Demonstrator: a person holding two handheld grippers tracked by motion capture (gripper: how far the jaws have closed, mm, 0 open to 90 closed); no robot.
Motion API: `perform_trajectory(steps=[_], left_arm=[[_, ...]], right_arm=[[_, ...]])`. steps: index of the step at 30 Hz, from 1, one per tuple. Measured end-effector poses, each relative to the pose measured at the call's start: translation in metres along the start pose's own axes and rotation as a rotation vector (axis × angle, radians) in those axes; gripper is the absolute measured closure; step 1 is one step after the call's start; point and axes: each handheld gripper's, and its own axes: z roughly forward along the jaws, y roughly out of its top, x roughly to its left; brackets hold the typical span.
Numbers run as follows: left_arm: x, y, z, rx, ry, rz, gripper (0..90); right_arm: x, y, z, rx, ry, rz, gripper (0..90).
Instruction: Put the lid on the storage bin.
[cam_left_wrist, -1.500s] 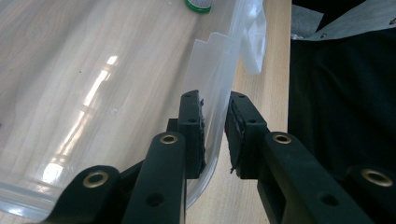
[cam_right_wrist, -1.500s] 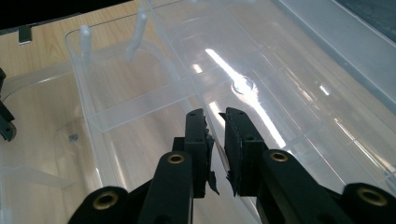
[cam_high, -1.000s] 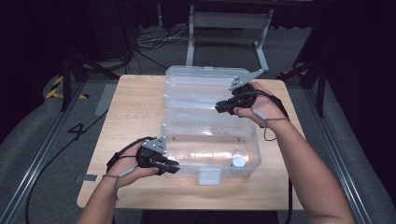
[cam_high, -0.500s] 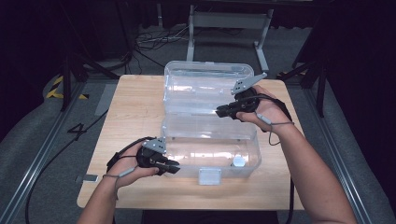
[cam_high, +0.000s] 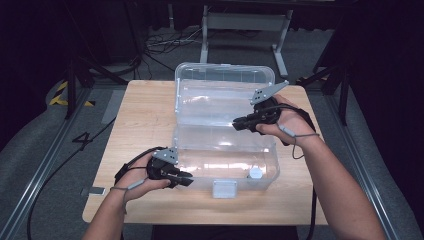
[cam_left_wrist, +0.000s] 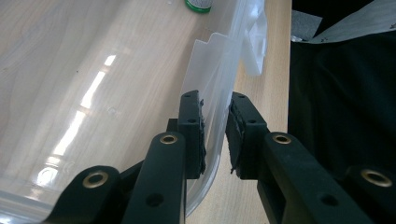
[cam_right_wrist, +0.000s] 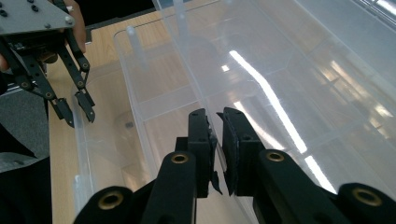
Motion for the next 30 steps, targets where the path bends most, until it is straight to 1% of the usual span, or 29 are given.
perform_trajectory(steps=[8,10,16,24,30], left_arm=[[0.001,-0.001,0.001,-0.008,-0.006,-0.012,76.8],[0.002,-0.001,0.002,-0.016,-0.015,-0.016,76.7],[0.002,-0.002,0.004,-0.023,-0.020,-0.010,76.9],[0.002,-0.002,0.005,-0.017,-0.019,-0.006,76.9],[0.002,-0.001,0.005,-0.013,-0.017,-0.010,76.8]], right_arm=[[0.003,-0.001,-0.001,0.006,0.015,0.003,82.2],[0.004,-0.001,-0.002,0.006,0.018,0.000,82.2],[0.006,-0.002,-0.002,0.011,0.021,-0.006,82.3],[0.010,-0.004,-0.003,0.016,0.031,-0.008,82.5],[0.013,-0.005,-0.003,0.022,0.034,-0.027,82.7]])
